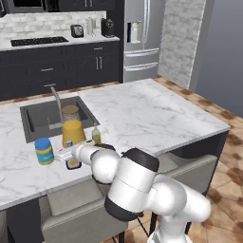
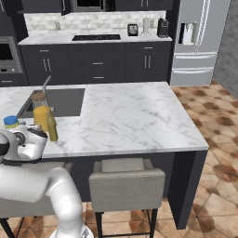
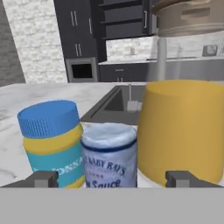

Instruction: Move the mayonnaise and condiment bottle from the cabinet to the dining counter.

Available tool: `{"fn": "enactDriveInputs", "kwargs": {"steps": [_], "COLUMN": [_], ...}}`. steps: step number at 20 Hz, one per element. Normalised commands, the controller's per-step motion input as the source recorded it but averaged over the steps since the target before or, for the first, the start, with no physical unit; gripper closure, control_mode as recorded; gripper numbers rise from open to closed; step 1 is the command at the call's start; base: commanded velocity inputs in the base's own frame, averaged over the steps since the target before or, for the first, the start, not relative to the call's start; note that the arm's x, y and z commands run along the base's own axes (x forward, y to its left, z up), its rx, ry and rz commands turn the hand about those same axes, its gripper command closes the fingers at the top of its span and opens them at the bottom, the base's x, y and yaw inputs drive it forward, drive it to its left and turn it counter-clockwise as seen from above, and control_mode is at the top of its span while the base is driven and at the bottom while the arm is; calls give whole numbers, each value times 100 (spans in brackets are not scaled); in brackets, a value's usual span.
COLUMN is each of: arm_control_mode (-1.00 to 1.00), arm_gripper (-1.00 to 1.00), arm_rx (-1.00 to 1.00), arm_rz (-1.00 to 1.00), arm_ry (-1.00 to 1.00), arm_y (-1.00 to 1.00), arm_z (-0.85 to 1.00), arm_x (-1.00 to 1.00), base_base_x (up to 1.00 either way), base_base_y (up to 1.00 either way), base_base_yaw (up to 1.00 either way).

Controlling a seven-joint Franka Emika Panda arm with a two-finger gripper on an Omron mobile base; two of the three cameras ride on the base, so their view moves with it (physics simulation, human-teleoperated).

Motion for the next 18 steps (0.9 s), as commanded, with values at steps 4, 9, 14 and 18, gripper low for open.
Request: {"fn": "enactDriveInputs", "kwargs": {"steps": [4,9,14,18], "arm_control_mode": [-100,-100,-100,-100], "arm_gripper": [-100,-100,-100,-100], "arm_rx": [9,9,12,12], "arm_rz": [8,8,7,5], "arm_ry": [-2,-4,-9,-14], "arm_y": [-42,-31,-26,-30], "arm_z": [-39,-24,6,41], "arm_x": [-51,-40,-22,-37], "base_base_x": [0,0,0,0], "base_base_y": [0,0,0,0], "base_base_yaw": [0,0,0,0]}}
